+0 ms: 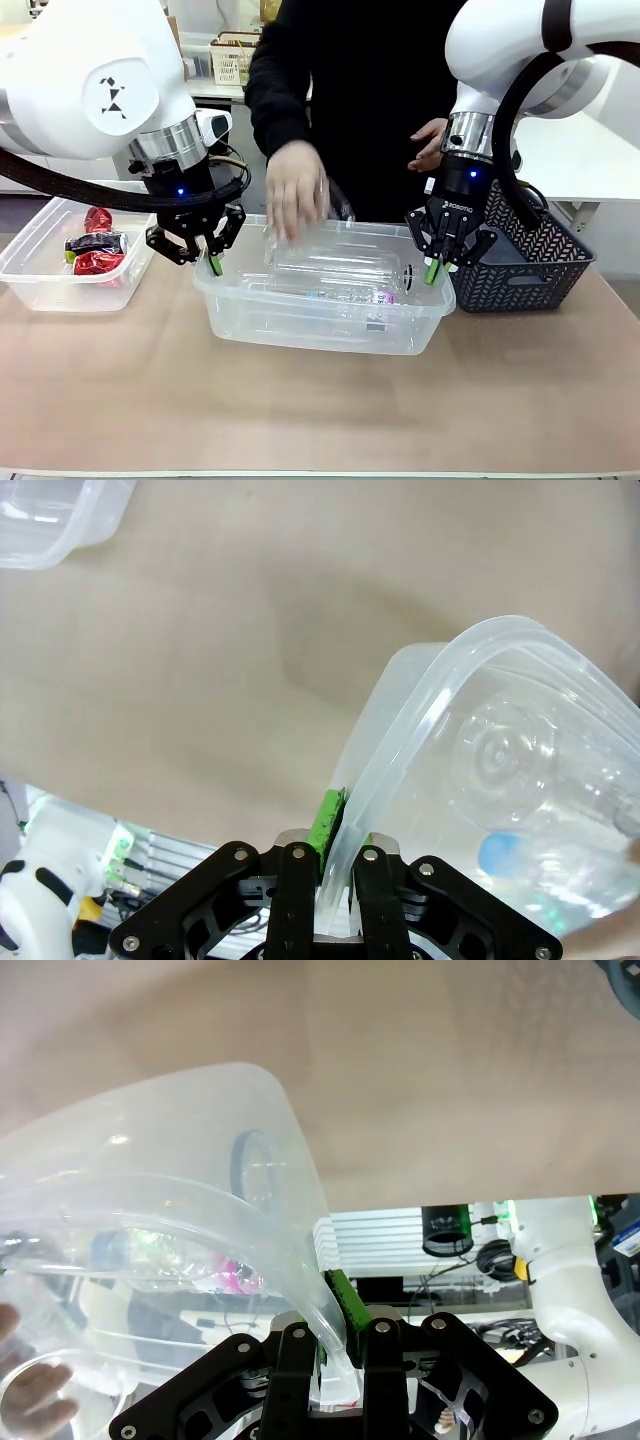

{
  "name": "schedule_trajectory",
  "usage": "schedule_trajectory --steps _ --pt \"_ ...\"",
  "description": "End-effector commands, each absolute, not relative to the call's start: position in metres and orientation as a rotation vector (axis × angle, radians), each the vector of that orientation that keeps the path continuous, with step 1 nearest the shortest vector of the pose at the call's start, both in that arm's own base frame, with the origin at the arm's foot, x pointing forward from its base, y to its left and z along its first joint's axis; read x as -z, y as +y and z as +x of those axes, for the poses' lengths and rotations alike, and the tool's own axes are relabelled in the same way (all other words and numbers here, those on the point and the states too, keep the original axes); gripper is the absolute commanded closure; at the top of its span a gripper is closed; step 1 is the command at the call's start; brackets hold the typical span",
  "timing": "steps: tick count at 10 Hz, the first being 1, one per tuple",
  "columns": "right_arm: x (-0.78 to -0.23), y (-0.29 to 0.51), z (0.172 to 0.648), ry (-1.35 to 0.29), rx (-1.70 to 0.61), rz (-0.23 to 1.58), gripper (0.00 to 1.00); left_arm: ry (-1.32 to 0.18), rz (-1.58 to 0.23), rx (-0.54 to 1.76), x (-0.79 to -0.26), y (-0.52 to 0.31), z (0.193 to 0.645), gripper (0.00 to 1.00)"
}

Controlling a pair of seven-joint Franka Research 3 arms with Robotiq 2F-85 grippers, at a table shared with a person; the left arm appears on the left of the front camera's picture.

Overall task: Sort the waste into each basket.
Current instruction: Offer the picked Organizing box to the human.

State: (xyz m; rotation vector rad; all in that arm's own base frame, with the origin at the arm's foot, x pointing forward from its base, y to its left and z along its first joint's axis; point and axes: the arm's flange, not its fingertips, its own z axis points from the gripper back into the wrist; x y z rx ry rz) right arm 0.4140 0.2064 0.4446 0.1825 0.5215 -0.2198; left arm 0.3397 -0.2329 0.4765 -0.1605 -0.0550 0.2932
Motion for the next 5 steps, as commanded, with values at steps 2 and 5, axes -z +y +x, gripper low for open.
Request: schedule_trajectory --steps 2,5 --pt "-0.4476 0.2039 0.4137 0.531 0.245 0.192 1.00 -0.065 -0.173 -0.349 -0.4815 -0.2282 0.3444 1.00" --pt "-0.4476 0.2039 0.4137 0.531 0.245 0.192 1.00 -0.065 -0.173 -0.349 -0.4815 -0.2282 0.3444 1.00"
